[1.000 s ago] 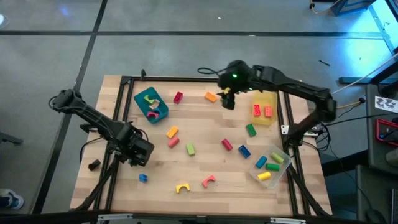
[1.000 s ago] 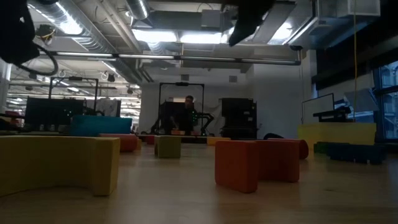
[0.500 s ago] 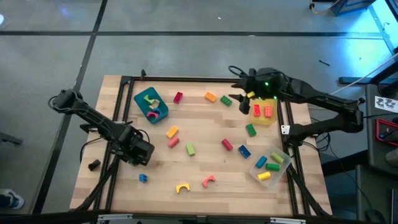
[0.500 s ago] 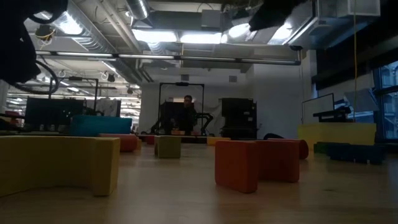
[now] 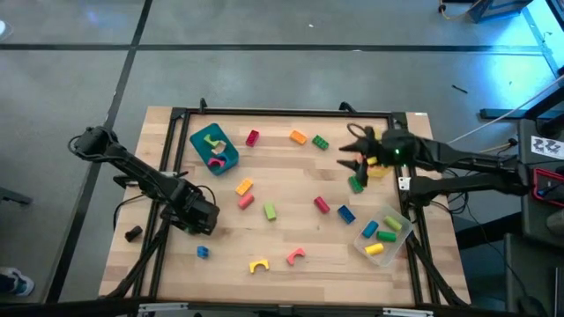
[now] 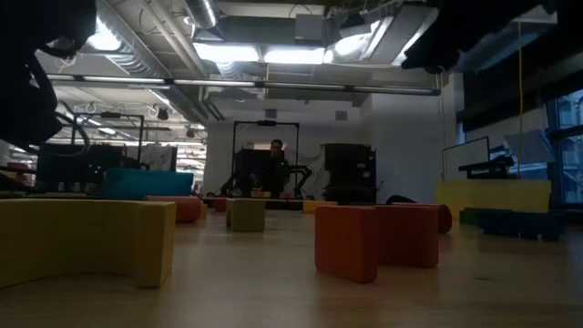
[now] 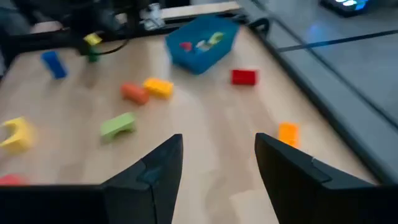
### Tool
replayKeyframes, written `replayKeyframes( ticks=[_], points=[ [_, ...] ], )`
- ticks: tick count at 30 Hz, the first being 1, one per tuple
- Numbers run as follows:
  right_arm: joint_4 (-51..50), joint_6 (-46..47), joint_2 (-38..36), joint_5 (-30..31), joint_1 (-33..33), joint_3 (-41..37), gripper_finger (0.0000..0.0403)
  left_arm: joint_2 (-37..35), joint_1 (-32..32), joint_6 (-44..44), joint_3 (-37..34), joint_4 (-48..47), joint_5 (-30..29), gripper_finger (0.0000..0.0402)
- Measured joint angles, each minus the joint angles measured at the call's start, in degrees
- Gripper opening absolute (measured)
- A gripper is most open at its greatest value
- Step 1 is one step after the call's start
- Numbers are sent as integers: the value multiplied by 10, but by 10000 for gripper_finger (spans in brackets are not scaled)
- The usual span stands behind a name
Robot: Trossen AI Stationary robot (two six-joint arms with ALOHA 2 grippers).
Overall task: Sort blocks by size
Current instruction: Put the green game piece into the yellow bin
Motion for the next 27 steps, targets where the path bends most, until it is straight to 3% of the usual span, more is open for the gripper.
replayKeyframes(
  ticks=[5, 10, 17, 22, 27],
  points=[
    [29, 37, -40, 8, 61, -61, 202, 0, 0, -10, -5, -1, -17, 151],
    [58, 66, -56, 47, 113, -105, 202, 0, 0, -21, -5, 1, -36, 77],
    [58, 69, -58, 80, 163, -139, 202, -7, 0, -55, 5, 16, -65, 75],
    [62, 74, -58, 82, 192, -162, 202, -32, 1, -69, 42, 18, -176, 75],
    [102, 100, -58, 132, 219, -196, 202, -62, 20, -44, 79, 30, -285, 75]
  ],
)
